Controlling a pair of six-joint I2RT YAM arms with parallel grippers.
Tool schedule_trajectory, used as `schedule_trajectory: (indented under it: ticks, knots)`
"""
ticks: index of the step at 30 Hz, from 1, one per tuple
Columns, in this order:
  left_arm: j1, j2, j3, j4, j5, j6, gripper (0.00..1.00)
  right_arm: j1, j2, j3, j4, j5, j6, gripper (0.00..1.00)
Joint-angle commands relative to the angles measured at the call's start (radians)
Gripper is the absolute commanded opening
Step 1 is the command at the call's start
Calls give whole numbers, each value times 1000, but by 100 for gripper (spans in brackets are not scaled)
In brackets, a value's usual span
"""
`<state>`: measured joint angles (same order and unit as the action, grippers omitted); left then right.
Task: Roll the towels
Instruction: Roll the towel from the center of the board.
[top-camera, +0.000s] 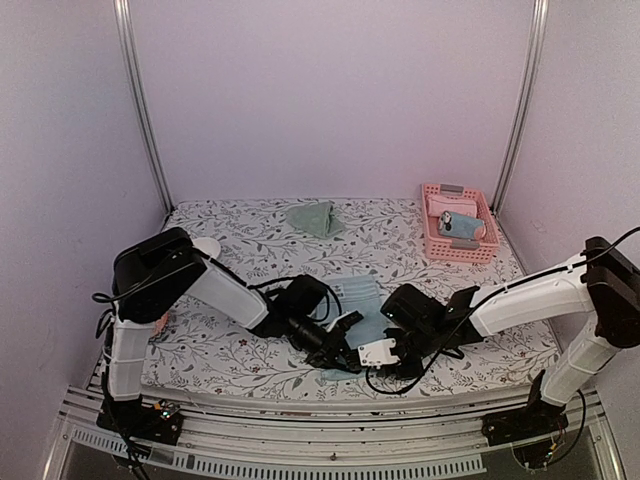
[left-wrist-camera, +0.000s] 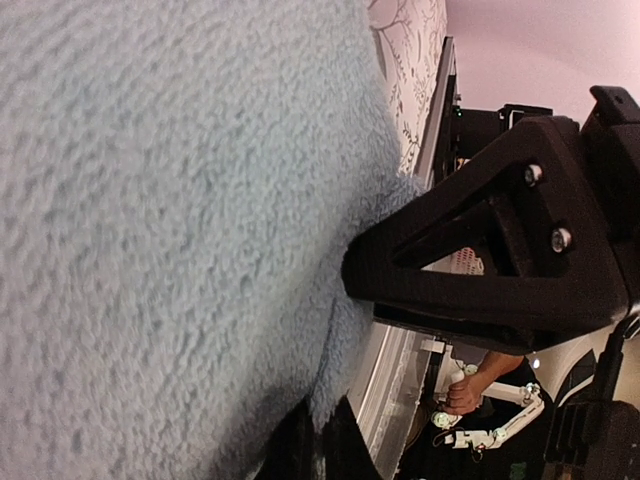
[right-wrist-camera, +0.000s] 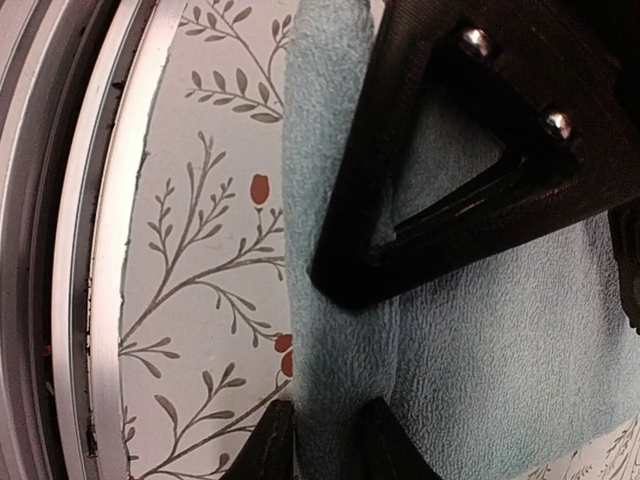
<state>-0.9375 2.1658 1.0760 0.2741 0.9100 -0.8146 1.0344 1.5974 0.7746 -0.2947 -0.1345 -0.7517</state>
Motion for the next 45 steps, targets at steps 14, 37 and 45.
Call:
schedule_trajectory:
  ticks: [14, 37, 45]
  knots:
    - [-9, -401, -166, -292, -588, 424, 37, -91, 165, 158, -351, -434, 13, 3]
    - [-406, -307, -109, -210, -1152, 1038, 38, -325, 685, 574, -818, -802, -124, 3]
    - [-406, -278, -102, -233, -1110, 1046, 27, -325, 695, 574, -812, -814, -113, 3]
